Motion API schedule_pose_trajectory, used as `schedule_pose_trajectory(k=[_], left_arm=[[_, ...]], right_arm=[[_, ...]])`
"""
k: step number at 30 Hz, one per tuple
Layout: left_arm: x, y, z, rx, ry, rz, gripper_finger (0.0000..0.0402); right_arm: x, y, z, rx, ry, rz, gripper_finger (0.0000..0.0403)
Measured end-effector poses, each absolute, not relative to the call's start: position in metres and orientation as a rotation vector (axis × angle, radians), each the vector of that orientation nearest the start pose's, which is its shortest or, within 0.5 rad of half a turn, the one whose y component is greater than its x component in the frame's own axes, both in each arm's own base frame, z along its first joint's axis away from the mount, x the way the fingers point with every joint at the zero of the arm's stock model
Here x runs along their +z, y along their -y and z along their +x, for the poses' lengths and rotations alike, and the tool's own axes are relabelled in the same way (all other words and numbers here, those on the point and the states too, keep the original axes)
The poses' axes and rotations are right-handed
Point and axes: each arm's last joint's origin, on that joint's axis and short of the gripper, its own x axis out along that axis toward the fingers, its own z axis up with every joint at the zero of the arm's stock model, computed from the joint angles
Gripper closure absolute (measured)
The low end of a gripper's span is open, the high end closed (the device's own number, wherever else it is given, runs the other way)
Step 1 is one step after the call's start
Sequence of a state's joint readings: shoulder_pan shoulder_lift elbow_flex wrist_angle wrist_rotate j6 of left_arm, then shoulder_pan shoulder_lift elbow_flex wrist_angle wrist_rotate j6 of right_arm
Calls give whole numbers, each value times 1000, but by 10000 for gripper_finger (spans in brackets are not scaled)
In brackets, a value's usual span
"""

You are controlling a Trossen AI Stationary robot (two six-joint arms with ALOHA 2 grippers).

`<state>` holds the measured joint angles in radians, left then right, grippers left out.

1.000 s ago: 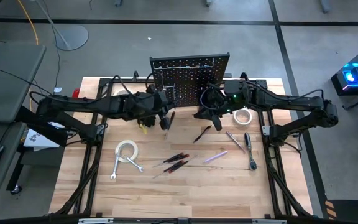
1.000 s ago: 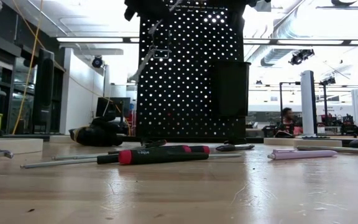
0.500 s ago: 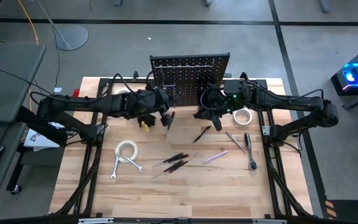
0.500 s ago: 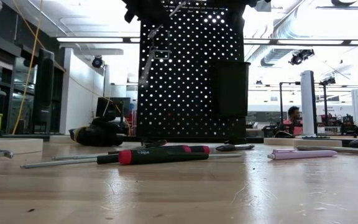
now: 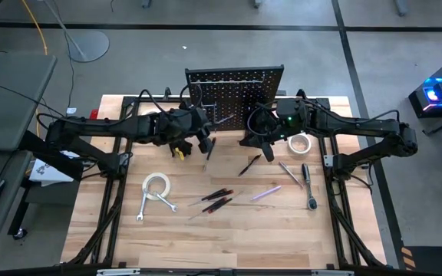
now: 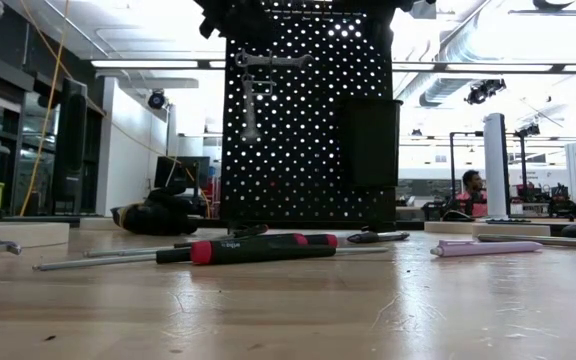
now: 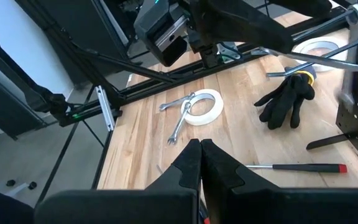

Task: Hang tools onto peg board
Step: Hang the silver wrench on the peg board

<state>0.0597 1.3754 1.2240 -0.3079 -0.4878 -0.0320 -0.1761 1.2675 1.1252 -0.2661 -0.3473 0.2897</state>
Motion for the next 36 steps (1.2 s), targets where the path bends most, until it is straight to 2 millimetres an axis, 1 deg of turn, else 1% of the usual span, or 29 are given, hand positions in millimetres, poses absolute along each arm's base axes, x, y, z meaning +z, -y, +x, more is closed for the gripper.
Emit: schedule_pose_trajectory(k=[2,4,7,10,13,16,18,20,25,31,36], left_arm=[[346,-30,300,532,-441,66,260],[352,-27,295,511,-419,67,260],[366,-21,282,491,-376,68,260],[374,-18,266,495,-370,63,266],[377,-17,252,512,-406,39,286],[370,-14,247,491,-485,20,327],[364,-9,248,454,-533,18,370],[360,-4,252,428,-555,15,392],[343,3,265,446,-640,53,399],[324,2,280,524,-708,90,401],[322,-1,281,620,-699,90,401]], right_arm=[[343,39,277,110,-413,390,403],[345,40,278,90,-382,378,403],[352,43,281,11,-297,344,403],[358,49,283,-86,-211,320,403],[359,56,285,-152,-177,323,403],[352,64,290,-197,-188,357,403],[347,69,294,-220,-200,374,403],[343,74,296,-243,-207,396,403],[335,83,301,-292,-221,435,403],[332,86,303,-334,-223,437,403],[331,87,303,-380,-213,463,403]])
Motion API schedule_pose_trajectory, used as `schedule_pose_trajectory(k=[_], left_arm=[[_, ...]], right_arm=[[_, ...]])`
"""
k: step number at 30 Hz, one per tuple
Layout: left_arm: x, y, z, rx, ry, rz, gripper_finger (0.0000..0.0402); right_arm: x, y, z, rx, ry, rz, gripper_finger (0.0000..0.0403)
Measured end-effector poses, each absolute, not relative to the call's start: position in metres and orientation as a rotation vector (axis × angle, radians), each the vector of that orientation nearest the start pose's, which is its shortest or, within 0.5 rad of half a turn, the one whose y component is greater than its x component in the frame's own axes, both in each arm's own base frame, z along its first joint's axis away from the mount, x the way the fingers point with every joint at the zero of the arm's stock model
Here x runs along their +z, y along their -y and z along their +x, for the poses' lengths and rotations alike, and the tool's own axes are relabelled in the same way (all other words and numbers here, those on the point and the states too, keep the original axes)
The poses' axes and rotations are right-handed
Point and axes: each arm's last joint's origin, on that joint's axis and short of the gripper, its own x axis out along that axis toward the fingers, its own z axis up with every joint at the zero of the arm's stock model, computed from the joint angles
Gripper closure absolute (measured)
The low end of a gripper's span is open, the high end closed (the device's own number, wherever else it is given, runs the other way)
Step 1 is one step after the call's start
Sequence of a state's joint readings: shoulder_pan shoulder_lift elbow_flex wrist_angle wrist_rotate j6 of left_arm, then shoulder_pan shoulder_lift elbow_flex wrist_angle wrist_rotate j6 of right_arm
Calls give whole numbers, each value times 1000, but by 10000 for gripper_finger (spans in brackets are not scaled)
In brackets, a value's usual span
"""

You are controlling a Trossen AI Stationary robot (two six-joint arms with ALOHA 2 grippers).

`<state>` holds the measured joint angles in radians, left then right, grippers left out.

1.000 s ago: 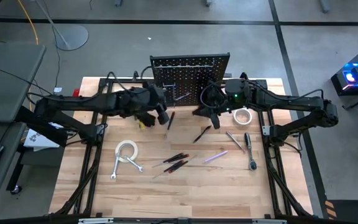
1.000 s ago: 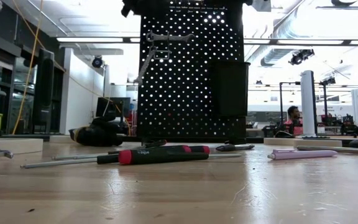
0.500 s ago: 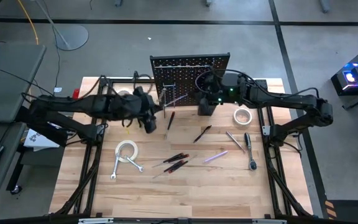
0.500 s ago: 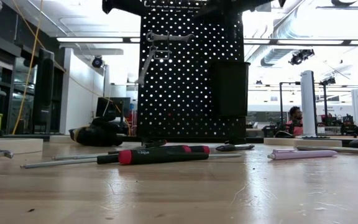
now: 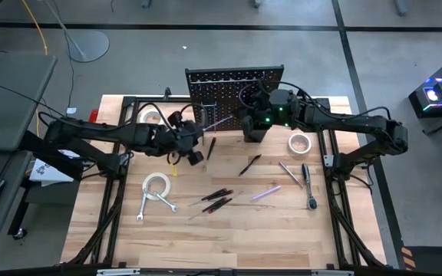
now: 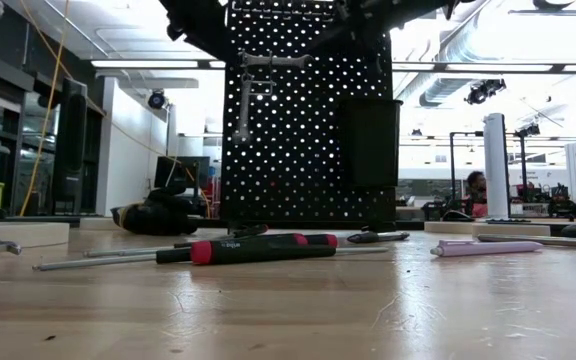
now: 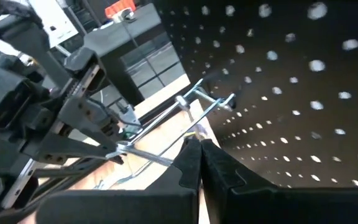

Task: Hang tools onto peg board
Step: Hang the silver wrench on the peg board

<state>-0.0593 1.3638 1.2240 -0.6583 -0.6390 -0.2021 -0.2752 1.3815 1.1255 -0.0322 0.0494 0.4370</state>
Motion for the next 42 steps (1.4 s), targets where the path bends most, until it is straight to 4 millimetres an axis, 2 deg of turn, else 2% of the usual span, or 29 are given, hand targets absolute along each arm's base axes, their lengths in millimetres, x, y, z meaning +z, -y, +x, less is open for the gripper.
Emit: schedule_pose_trajectory(k=[13,26,42], left_arm=[[321,-9,279,677,-716,98,401],[321,-22,278,722,-722,81,401],[321,-29,277,741,-725,70,401]], right_arm=[[324,88,305,-396,-256,502,403],[313,75,304,-361,-381,530,403],[312,69,305,-258,-417,556,403]])
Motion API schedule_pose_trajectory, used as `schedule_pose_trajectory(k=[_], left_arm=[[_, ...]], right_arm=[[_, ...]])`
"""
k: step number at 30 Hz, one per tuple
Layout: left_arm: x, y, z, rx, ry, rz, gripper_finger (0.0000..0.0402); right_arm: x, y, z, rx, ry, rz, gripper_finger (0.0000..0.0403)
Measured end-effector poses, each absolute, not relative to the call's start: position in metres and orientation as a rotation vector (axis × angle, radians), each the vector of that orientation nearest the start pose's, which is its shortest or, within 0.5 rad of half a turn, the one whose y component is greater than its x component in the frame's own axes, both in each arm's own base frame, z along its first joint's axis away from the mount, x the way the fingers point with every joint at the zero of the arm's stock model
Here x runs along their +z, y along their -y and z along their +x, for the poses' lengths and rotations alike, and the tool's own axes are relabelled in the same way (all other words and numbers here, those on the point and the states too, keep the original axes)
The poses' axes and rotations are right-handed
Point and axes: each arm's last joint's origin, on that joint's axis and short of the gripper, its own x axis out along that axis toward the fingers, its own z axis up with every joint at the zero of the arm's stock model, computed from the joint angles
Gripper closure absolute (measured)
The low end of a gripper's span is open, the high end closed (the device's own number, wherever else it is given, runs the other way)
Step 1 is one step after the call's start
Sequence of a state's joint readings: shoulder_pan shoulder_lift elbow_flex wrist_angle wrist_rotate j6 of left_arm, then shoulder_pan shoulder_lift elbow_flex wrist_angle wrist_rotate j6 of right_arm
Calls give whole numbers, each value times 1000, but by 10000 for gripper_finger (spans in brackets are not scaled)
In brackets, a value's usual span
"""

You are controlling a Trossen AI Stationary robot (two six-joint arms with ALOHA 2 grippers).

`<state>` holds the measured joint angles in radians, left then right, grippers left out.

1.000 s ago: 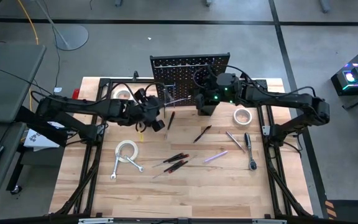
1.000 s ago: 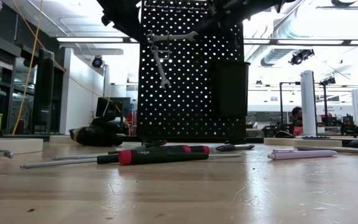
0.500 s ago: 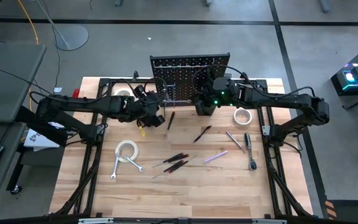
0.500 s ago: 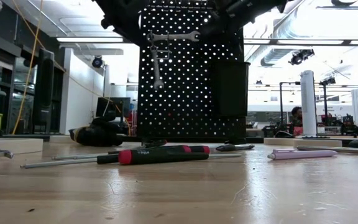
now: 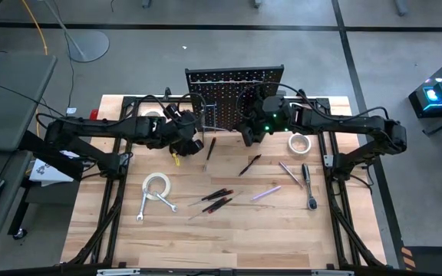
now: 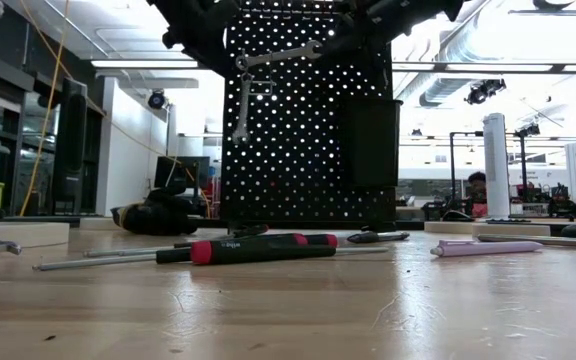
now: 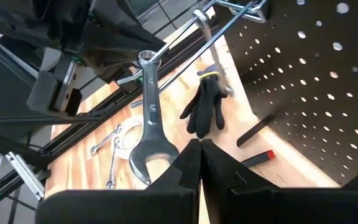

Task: Hang tools onto peg board
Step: Hang the silver wrench on the peg board

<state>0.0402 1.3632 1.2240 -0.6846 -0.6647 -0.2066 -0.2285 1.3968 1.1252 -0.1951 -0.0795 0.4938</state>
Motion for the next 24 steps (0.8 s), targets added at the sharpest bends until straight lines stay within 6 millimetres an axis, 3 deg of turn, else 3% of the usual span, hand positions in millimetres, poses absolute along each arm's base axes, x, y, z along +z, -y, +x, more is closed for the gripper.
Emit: schedule_pose_trajectory(k=[9,14,24], left_arm=[[322,-35,277,781,-718,74,401],[320,-36,278,640,-768,104,401],[321,-34,280,557,-773,136,401]], right_arm=[[312,63,306,-235,-424,552,403],[312,62,306,-229,-427,549,403],[312,62,306,-229,-427,548,403]])
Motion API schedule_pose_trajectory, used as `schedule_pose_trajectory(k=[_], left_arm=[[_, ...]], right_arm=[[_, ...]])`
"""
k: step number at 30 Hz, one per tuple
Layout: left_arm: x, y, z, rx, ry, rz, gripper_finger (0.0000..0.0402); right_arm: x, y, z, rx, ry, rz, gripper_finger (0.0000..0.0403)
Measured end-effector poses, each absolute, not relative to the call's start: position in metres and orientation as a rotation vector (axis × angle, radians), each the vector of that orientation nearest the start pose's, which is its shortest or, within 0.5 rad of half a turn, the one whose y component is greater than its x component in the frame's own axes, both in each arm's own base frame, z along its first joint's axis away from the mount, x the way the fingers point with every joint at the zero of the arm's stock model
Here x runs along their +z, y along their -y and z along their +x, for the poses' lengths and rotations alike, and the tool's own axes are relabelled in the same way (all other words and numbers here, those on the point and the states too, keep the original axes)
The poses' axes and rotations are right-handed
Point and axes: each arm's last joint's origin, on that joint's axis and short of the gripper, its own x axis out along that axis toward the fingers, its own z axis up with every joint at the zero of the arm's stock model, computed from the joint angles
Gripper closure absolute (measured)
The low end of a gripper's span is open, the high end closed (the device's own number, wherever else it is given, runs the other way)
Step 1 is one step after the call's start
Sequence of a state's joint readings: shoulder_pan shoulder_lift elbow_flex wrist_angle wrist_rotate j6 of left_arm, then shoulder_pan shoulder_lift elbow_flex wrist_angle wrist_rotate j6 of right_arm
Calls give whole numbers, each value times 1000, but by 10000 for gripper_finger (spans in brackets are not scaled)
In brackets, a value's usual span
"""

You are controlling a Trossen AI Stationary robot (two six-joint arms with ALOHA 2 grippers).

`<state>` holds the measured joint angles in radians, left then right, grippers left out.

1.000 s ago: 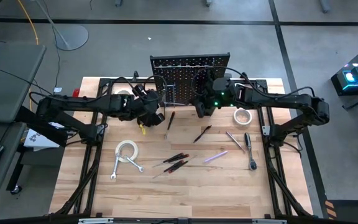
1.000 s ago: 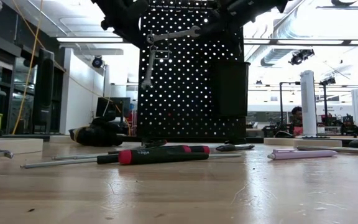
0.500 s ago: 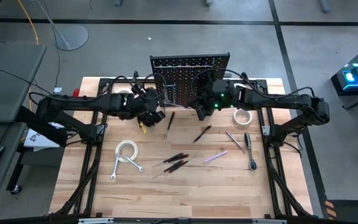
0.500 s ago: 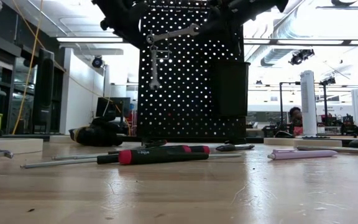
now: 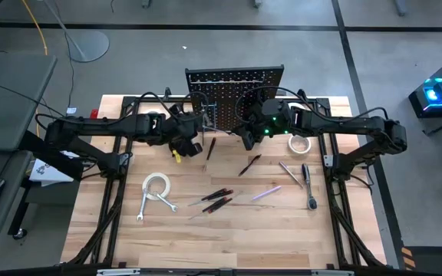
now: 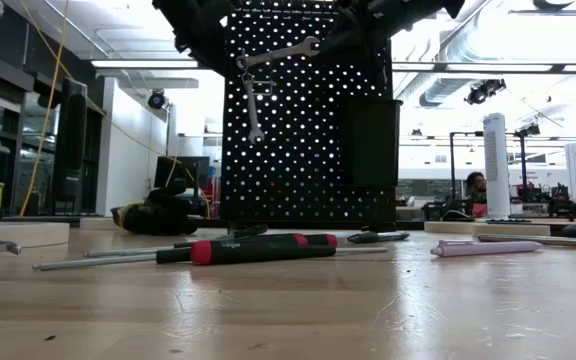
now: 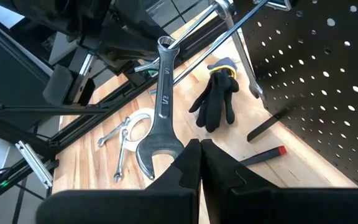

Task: Hang tools onto peg board
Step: Hang the silver wrench on the peg board

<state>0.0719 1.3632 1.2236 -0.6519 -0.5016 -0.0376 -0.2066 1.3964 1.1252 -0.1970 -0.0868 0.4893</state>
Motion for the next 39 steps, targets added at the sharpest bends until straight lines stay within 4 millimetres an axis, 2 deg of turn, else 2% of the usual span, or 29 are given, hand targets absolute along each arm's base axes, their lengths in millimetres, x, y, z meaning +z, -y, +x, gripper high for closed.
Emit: schedule_pose_trajectory(k=[6,18,31,39], left_arm=[[326,-34,285,507,-718,169,401],[326,-34,285,505,-722,172,401],[325,-34,284,510,-738,204,401],[325,-34,283,510,-742,205,401]], right_arm=[[312,62,306,-229,-427,549,403],[313,59,307,-170,-432,597,403],[317,38,312,-76,-408,609,403],[317,33,313,-59,-414,622,403]])
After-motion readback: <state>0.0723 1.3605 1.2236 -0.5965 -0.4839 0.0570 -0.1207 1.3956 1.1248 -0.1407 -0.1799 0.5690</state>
